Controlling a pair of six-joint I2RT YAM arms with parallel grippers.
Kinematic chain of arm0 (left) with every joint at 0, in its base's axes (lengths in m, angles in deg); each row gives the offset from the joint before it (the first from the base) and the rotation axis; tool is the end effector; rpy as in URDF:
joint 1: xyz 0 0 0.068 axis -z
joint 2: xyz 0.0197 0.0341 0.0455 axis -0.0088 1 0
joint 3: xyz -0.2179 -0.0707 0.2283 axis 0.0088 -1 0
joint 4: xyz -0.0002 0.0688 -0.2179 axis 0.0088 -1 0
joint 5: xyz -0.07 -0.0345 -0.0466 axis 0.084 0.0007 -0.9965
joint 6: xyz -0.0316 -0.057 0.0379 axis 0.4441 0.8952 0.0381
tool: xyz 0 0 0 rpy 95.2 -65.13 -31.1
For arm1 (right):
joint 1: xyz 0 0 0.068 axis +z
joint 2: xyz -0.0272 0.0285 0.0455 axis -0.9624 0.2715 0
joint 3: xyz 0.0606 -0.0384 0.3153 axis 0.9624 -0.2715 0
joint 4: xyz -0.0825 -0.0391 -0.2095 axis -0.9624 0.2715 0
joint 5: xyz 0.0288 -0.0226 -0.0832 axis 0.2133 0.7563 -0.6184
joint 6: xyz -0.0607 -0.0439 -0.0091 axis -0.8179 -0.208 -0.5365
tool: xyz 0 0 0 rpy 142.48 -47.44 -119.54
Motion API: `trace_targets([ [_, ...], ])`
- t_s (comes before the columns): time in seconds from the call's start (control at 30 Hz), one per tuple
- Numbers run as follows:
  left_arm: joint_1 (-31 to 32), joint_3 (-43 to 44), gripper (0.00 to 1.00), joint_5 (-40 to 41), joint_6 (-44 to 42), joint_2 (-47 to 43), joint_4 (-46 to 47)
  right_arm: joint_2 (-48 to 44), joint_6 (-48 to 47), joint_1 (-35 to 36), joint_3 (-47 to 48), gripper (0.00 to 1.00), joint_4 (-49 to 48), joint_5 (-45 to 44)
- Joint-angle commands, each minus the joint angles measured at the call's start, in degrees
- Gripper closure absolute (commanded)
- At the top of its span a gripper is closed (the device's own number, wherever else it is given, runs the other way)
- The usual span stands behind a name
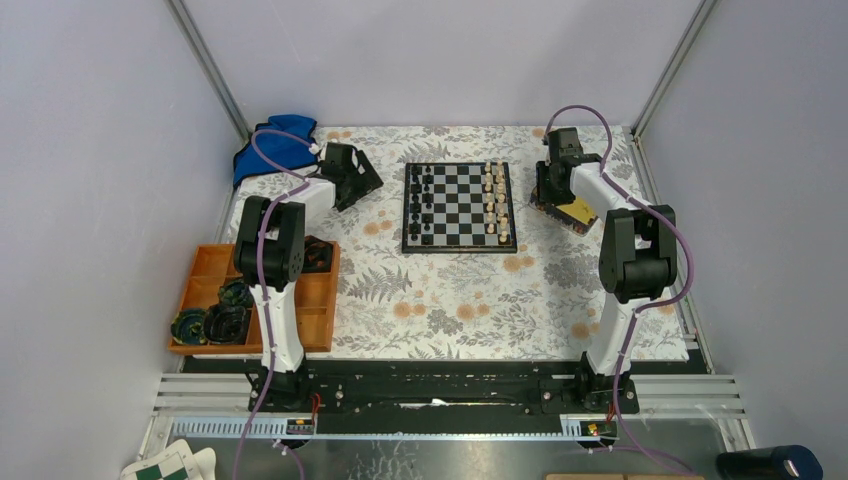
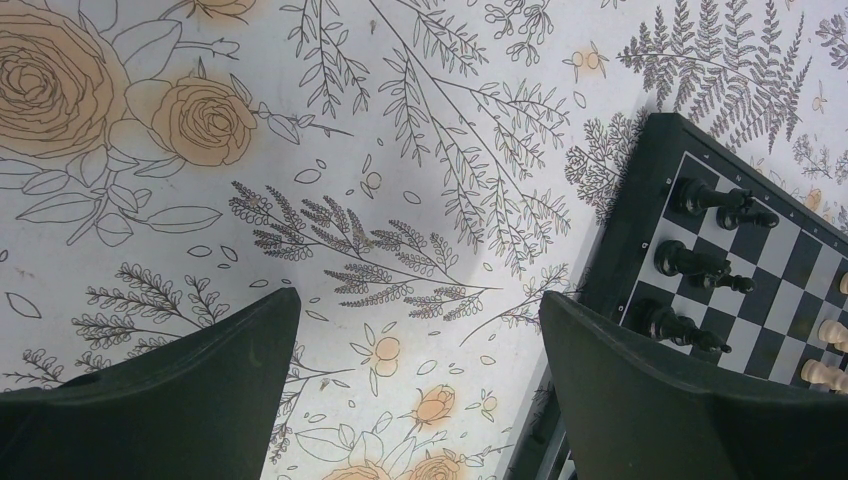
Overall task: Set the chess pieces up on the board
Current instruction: Adjust the storage box at the center of the board.
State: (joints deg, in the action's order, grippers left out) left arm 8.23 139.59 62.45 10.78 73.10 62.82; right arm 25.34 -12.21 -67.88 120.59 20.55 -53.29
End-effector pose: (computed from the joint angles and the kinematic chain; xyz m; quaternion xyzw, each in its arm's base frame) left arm 0.4664 -0.0639 0.2037 -0.2546 0.8911 -0.1559 0.3419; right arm 0.4303 0.0410 0.2563 -0.0234 0.9481 -0.0311 0.3155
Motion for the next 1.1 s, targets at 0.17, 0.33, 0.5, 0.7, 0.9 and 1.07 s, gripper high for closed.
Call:
trace_targets([
  [0.17, 0.01, -1.47, 0.01, -0.54, -0.31, 3.51, -7.15, -3.05, 0.39, -0.22, 1.31, 0.56, 0.73, -0.63],
  [0.33, 0.01, -2.03, 0.01, -0.56, -0.27, 3.17, -6.97, -3.22, 0.56, -0.22, 1.7, 0.56, 0.86, -0.86],
  [0.5, 0.0, -2.16, 0.01, -0.56, -0.13, 3.14, -6.95, -4.24, 0.73, -0.22, 1.06, 0.56, 0.18, -1.22],
  [0.7, 0.01, -2.1, 0.01, -0.65, -0.13, 3.08, -6.88, -5.78, 1.08, -0.22, 1.56, 0.55, -0.53, -1.02],
  [0.9, 0.01, -2.15, 0.01, -0.56, -0.04, 3.12, -6.93, -2.71, 0.33, -0.99, 3.73, 0.54, 1.3, -2.35],
  [1.07, 0.01, -2.07, 0.01, -0.56, -0.04, 3.19, -6.93, -0.92, 0.39, -2.15, 2.93, 0.54, 1.08, -0.15],
])
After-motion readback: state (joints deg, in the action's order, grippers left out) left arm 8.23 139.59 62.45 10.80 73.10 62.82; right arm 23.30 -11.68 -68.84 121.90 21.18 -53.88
